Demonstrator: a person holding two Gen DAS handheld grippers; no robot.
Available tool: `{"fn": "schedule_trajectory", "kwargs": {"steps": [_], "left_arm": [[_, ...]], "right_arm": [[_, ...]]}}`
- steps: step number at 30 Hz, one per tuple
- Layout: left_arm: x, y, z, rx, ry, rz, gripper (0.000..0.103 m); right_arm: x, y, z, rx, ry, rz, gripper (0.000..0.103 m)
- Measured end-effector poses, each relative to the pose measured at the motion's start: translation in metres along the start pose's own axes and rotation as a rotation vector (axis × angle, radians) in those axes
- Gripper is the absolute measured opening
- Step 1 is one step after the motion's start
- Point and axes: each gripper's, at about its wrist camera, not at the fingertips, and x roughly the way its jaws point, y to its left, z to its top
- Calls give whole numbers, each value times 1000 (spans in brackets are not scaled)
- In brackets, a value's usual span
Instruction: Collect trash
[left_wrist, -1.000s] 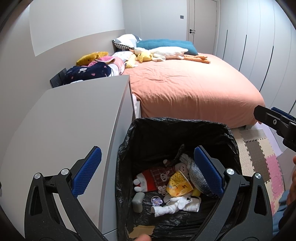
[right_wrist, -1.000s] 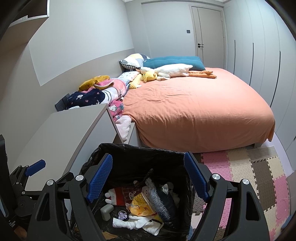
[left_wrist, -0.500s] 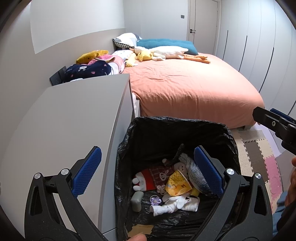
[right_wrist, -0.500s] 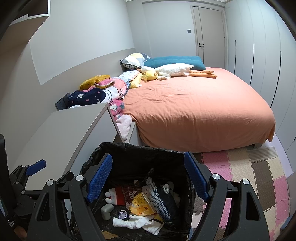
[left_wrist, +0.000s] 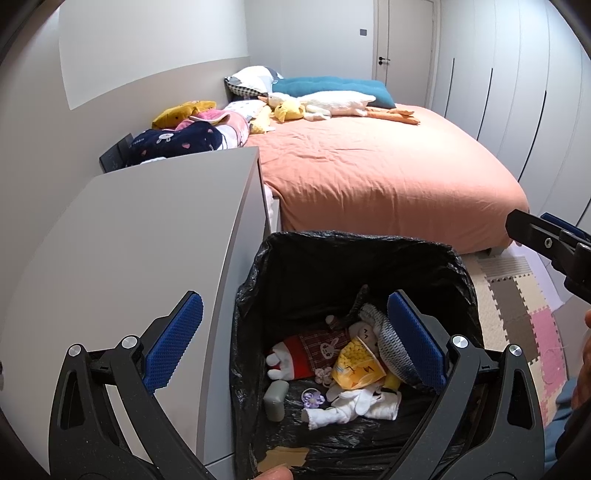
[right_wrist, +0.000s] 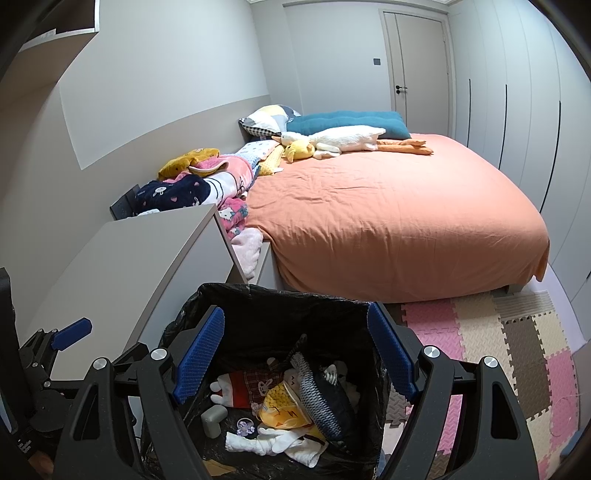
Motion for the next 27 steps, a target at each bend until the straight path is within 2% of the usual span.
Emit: {"fn": "schedule_trajectory", "kwargs": {"steps": [20, 27], "left_arm": [[-2, -1, -2, 10, -6, -43, 97], [-6, 0, -2, 8, -34, -27, 97]], "right_arm": [[0, -1, -1, -4, 2, -1, 80], [1, -1, -2, -3, 4, -1, 80]]}}
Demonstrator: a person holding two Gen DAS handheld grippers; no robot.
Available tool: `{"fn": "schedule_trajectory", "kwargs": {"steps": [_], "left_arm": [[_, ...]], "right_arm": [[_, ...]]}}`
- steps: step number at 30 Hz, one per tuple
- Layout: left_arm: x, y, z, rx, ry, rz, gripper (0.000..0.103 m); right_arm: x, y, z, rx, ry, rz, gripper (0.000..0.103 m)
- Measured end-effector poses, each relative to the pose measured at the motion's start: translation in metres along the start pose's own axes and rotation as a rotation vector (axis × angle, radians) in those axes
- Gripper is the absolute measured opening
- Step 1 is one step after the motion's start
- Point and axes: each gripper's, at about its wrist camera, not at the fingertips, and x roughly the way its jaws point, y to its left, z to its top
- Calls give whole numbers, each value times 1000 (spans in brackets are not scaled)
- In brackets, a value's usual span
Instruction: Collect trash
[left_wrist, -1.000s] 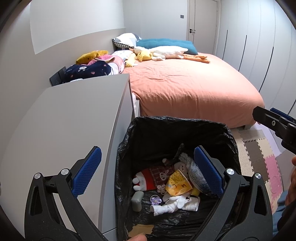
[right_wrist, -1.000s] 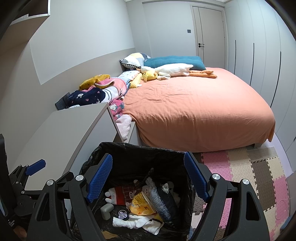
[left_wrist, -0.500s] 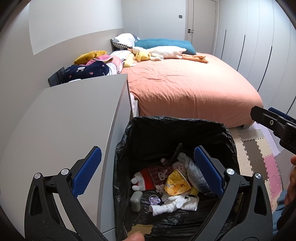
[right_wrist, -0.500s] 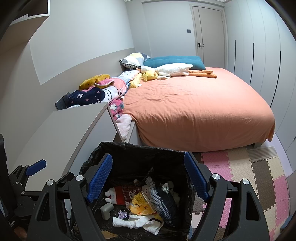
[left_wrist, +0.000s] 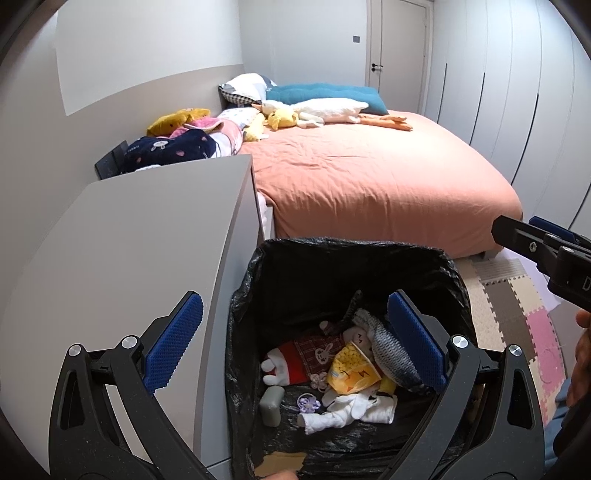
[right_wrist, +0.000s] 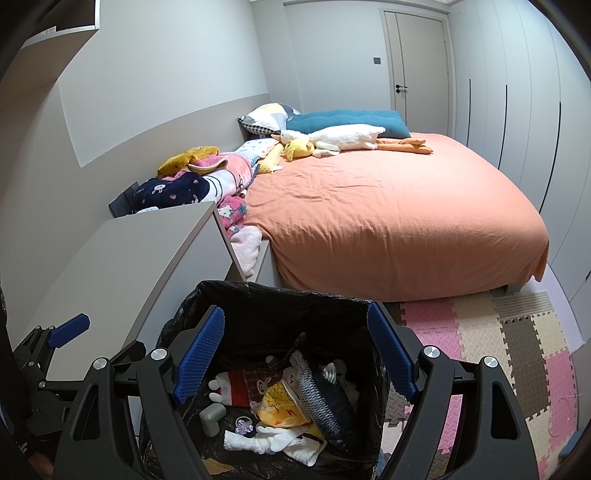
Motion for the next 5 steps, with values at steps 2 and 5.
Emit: {"fn": "schedule_trajectory", "kwargs": {"steps": [2, 5], "left_arm": [[0, -1, 0, 6, 5, -4, 97], [1, -4, -1, 14, 9, -2, 97]], "right_arm": [[0, 0, 0, 0, 0, 1, 80], [0, 0, -1, 0, -1, 1, 80]]}}
